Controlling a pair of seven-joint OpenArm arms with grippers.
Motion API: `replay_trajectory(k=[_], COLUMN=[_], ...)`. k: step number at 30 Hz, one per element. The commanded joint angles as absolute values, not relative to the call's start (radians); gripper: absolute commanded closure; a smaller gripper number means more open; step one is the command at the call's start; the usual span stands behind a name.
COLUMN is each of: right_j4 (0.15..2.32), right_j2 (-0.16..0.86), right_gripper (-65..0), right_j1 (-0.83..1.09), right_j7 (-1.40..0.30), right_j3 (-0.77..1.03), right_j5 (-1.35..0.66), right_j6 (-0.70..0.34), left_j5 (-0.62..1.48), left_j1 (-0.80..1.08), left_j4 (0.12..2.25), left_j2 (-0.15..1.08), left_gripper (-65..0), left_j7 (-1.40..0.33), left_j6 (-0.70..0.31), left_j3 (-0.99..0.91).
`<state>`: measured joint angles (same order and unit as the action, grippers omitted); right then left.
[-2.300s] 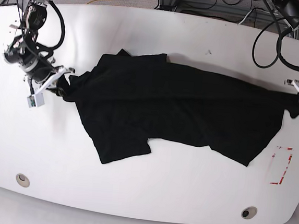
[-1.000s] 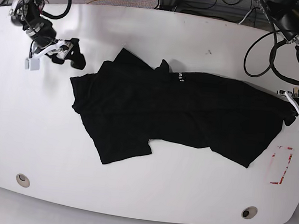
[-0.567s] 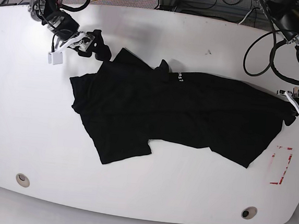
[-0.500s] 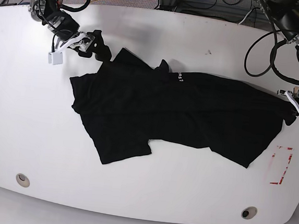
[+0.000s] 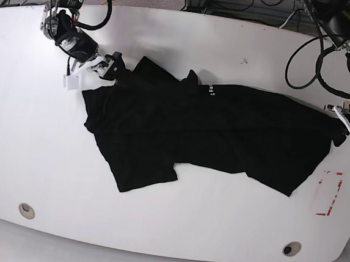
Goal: Layout the t-shirt on the table in an organized manner, then fold the t-shirt properly
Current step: 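Regrasp the shirt edge with the right gripper and hold it taut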
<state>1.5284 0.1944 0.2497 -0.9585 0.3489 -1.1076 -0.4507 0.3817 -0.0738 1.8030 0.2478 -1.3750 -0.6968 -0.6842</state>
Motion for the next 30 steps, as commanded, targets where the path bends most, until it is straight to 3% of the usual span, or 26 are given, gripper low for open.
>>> replay_trajectory(k=[1, 7, 9, 18, 22, 30], right_j4=[1.537, 1.534, 1.534, 1.534, 1.534, 1.549], right_j2=[0.196, 0.188, 0.177, 0.173, 0.173, 0.174], right_gripper=[-62.6, -62.1, -58.5, -23.9, -12.0, -0.2], right_j1=[0.240, 0.226, 0.226, 0.226, 0.219, 0.217], right_j7=[-0.969, -0.966, -0.966, -0.966, -0.966, -0.970], right_j3=[0.332, 0.305, 0.302, 0.302, 0.302, 0.300], right_j5=[-1.116, -1.110, -1.110, -1.109, -1.109, -1.118], right_j6=[-0.450, -0.449, -0.449, -0.447, -0.447, -0.444], left_j5=[0.390, 0.392, 0.392, 0.392, 0.392, 0.392], left_j1=[-0.082, -0.079, -0.079, -0.079, -0.079, -0.079], left_j4=[1.817, 1.817, 1.817, 1.819, 1.819, 1.819], left_j2=[0.265, 0.265, 0.265, 0.265, 0.265, 0.265], left_gripper=[0.0, 0.0, 0.0, 0.0, 0.0, 0.0], left_j7=[-1.362, -1.362, -1.362, -1.362, -1.362, -1.362], left_j6=[-0.698, -0.698, -0.698, -0.698, -0.698, -0.698], left_j3=[-0.685, -0.685, -0.685, -0.685, -0.685, -0.685])
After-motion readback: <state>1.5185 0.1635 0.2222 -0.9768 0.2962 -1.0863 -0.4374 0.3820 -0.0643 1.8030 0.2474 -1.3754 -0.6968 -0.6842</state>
